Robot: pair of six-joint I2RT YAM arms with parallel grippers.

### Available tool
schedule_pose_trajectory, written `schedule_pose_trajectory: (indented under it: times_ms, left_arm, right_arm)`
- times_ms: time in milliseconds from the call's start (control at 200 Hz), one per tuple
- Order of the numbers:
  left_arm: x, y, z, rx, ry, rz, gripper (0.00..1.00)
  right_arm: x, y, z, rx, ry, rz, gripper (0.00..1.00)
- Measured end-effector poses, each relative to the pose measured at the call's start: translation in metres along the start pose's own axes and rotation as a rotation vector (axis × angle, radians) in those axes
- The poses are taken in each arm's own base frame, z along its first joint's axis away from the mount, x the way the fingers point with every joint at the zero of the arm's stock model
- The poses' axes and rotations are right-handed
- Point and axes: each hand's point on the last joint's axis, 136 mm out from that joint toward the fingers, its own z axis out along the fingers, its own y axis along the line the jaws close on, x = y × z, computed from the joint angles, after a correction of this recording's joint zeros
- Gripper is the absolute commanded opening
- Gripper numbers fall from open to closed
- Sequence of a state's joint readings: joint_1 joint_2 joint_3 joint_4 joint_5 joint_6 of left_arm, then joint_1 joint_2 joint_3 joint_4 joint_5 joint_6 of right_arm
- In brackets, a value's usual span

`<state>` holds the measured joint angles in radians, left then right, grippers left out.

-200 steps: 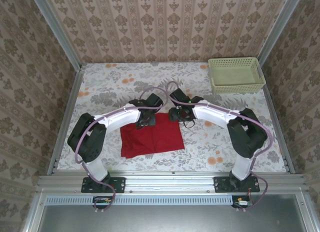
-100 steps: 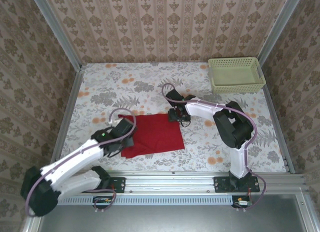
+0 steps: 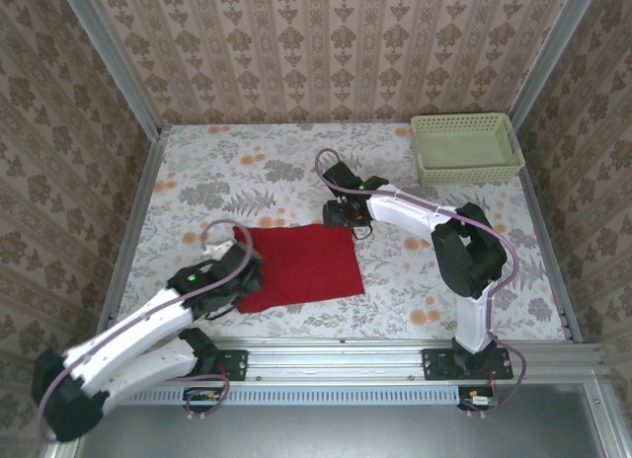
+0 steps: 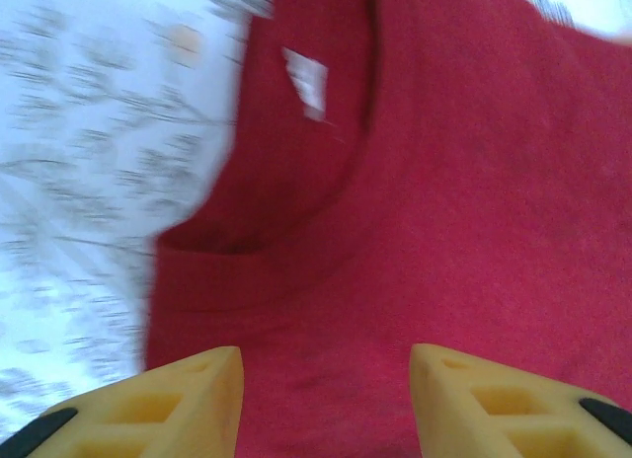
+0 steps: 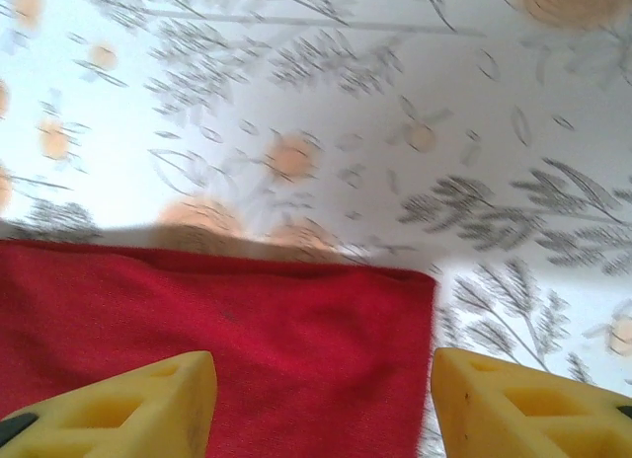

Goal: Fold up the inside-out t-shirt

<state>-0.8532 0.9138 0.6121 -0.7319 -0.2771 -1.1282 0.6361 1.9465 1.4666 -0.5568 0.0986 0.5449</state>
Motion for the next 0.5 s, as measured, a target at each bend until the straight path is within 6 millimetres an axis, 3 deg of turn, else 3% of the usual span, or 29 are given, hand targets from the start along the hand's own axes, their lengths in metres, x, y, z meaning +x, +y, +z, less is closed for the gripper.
schedule_pose_trajectory:
  times_ms: [65,155,290,380,500]
  left_arm:
    - [0.011,-0.016,0.017,-0.001,0.049,0.034,0.47]
    - [0.021,-0.02,0.037,0.003,0.086,0.021,0.43]
    - [0.04,0.004,0.061,-0.009,0.134,-0.041,0.4]
    - [0.032,0.002,0.065,0.025,0.133,-0.093,0.38]
    - [0.02,-0.006,0.074,0.043,0.137,-0.086,0.37]
  right_arm:
    - [-0.004,0.009,0.002,-0.02,0.0,-0.005,0.6]
    - [-0.003,0.018,0.014,-0.041,0.026,-0.01,0.59]
    - [0.016,0.014,0.039,-0.018,0.1,-0.015,0.58]
    - [0.03,0.001,0.049,0.007,0.136,-0.004,0.58]
    - [0.039,-0.018,0.041,0.012,0.13,0.039,0.58]
